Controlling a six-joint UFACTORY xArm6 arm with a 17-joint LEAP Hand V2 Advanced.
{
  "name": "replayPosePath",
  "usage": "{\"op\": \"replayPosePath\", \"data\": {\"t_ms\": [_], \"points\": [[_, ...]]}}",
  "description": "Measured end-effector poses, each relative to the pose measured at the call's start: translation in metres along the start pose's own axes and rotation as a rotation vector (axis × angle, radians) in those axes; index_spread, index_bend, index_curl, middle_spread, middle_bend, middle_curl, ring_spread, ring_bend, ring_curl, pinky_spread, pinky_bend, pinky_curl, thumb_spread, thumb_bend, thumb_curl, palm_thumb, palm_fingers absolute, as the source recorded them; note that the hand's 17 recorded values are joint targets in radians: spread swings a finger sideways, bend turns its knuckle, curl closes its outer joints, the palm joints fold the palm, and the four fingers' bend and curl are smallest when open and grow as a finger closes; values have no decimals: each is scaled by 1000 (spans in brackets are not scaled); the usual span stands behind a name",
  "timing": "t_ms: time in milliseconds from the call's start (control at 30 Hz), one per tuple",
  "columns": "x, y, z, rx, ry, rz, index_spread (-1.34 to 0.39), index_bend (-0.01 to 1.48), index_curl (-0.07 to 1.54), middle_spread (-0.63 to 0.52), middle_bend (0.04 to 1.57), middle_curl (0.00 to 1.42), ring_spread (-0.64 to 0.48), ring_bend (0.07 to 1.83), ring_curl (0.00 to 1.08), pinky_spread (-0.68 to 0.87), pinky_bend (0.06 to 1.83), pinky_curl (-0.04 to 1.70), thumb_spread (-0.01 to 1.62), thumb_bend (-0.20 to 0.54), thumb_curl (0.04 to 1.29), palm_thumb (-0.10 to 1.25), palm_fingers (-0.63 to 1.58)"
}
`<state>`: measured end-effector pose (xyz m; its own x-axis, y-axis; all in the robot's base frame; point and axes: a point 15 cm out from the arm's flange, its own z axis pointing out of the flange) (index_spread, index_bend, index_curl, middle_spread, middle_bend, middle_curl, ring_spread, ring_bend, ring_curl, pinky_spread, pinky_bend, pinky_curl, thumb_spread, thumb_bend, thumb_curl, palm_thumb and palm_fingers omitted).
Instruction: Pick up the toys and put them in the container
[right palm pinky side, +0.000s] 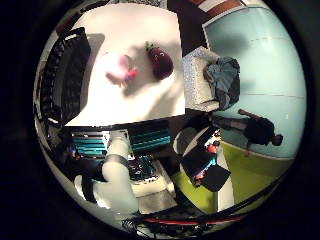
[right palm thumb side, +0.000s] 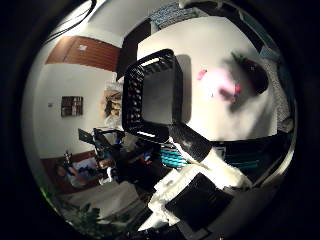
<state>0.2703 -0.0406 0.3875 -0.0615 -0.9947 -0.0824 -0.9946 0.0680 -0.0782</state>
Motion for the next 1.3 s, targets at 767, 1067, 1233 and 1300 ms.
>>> {"op": "replayPosePath", "data": {"t_ms": [767,1067,1233,1300], "points": [[203,-97,119,-73,47,436,-334,155,276,-1,213,340,194,378,201,450,474,221,1145,-25,297,427,196],[241,-95,167,-104,40,505,-318,157,269,12,216,340,196,375,213,456,466,241,1126,-22,296,414,184],[245,-94,196,-142,24,515,-318,155,267,12,217,340,197,373,218,456,461,248,1129,-22,291,409,183],[244,-92,206,-161,17,518,-318,156,266,12,218,340,197,373,219,457,460,251,1130,-22,290,408,183]]}}
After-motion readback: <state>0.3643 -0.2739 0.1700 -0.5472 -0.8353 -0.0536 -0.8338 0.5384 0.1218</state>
